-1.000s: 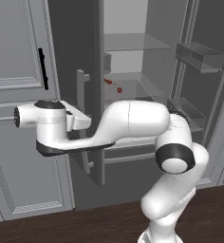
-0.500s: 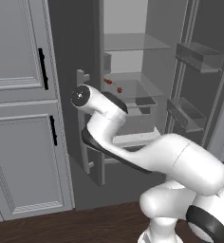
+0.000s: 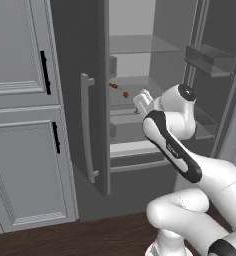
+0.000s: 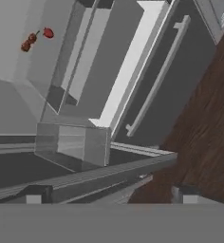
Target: Take the strawberry from the fridge and place it on top of the pancake, located on the dining counter.
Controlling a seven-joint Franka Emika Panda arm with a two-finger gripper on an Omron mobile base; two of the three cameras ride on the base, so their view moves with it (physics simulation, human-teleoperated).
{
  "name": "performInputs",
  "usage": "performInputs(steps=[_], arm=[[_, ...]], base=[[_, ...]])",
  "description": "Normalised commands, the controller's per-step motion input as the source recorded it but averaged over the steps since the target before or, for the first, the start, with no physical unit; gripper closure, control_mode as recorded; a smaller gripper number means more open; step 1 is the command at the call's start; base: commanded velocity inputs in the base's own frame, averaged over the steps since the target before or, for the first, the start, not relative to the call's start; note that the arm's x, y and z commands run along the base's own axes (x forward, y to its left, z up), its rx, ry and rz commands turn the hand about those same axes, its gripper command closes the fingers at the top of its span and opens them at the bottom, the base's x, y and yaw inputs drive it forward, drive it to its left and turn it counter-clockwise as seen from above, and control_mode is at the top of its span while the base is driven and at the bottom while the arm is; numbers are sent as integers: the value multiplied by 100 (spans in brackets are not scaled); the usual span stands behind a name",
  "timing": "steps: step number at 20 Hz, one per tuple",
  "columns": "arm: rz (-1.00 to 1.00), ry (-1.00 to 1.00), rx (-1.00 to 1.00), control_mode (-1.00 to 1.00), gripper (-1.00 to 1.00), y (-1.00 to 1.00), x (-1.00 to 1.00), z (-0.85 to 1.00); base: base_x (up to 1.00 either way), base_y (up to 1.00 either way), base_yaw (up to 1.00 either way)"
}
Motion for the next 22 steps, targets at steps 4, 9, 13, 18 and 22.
performInputs(steps=[4, 9, 13, 18, 22], arm=[[25, 47, 76, -100, -100, -1, 61, 20], [38, 35, 61, -100, -100, 36, 91, 30], [22, 33, 39, -100, -100, 18, 96, 5], [18, 15, 13, -100, -100, 72, 76, -14], [18, 0, 8, -100, -100, 100, 39, -25]], base=[[0, 0, 0], [0, 0, 0], [0, 0, 0], [0, 0, 0], [0, 0, 0]])
